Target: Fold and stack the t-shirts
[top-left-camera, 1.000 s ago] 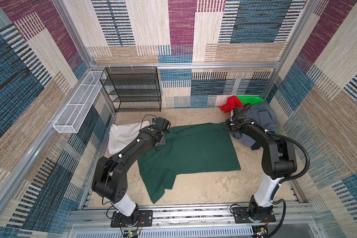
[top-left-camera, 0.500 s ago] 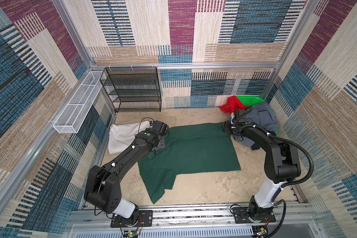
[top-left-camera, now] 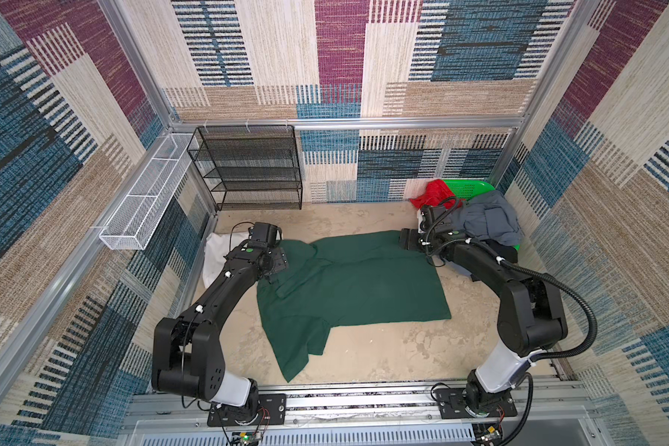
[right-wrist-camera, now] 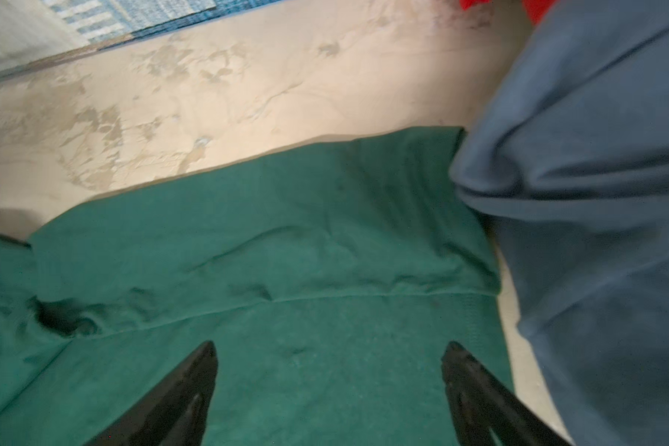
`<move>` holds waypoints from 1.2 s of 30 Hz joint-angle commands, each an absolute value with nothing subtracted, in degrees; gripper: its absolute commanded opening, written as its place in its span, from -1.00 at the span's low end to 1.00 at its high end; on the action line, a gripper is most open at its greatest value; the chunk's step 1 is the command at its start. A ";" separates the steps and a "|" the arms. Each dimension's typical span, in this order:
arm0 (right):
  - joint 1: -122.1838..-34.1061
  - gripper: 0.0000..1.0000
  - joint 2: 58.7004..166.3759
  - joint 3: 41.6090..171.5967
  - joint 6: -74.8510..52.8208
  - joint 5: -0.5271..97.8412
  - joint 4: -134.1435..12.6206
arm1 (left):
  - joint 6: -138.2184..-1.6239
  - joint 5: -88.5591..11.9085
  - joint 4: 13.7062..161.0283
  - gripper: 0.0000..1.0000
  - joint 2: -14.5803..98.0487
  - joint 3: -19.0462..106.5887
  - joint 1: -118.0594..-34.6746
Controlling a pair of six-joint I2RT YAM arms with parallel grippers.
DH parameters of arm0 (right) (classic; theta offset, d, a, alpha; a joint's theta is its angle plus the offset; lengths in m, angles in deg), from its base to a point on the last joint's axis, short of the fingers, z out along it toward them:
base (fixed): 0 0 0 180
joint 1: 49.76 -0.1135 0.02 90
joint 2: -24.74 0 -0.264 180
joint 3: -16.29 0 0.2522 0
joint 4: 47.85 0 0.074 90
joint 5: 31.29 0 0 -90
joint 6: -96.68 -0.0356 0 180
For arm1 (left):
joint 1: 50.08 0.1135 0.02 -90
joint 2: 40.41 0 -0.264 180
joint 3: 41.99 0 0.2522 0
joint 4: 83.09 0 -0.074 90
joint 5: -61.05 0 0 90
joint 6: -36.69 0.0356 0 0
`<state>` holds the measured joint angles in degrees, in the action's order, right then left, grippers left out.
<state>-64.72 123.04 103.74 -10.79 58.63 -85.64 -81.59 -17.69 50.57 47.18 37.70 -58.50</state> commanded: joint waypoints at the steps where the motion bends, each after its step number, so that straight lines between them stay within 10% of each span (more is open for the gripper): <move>1: -67.90 0.91 124.49 104.56 -11.71 55.22 -82.95 | -81.47 -23.73 55.13 0.50 51.34 40.26 -56.45; 22: -70.59 0.73 129.85 105.02 -15.53 50.26 -80.86 | -78.89 -23.16 48.27 0.10 77.81 66.21 -54.60; 36: -70.53 0.63 130.46 106.50 -14.76 51.24 -82.01 | -78.34 -26.37 45.45 -1.00 79.39 70.72 -54.61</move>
